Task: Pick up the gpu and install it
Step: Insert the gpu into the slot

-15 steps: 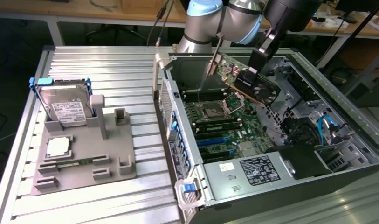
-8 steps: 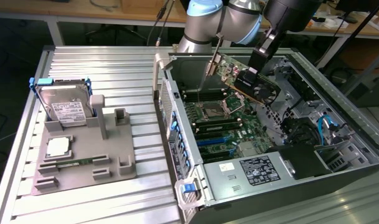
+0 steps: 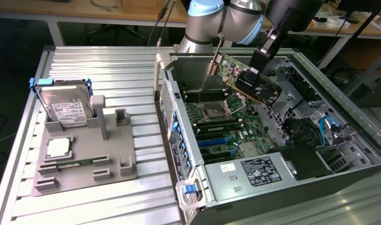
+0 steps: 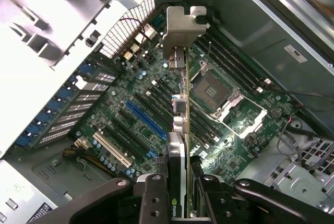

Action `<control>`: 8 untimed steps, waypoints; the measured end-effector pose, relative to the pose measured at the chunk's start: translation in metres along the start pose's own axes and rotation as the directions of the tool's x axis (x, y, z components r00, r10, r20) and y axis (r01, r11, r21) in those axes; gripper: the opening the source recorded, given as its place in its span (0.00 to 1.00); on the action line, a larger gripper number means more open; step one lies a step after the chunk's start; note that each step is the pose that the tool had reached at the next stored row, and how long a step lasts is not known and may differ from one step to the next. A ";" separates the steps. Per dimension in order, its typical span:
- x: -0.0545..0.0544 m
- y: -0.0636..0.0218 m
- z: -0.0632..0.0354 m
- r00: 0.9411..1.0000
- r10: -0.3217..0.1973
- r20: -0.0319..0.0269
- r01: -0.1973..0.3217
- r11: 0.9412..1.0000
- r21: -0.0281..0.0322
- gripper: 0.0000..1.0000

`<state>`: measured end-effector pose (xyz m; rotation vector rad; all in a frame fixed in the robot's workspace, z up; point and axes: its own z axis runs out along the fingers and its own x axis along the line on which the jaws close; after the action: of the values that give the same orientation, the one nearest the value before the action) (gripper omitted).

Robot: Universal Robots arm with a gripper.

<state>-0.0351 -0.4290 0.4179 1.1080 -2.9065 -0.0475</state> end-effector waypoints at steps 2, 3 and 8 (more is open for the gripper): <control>0.000 0.0001 0.0001 1.000 -0.005 0.000 0.005 1.000 0.000 0.27; 0.000 0.0002 0.0002 1.000 -0.010 0.000 0.010 1.000 0.000 0.27; -0.001 0.0006 0.0006 0.999 -0.033 -0.001 0.033 0.999 0.001 0.27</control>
<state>-0.0350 -0.4281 0.4173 1.1559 -2.8872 -0.0467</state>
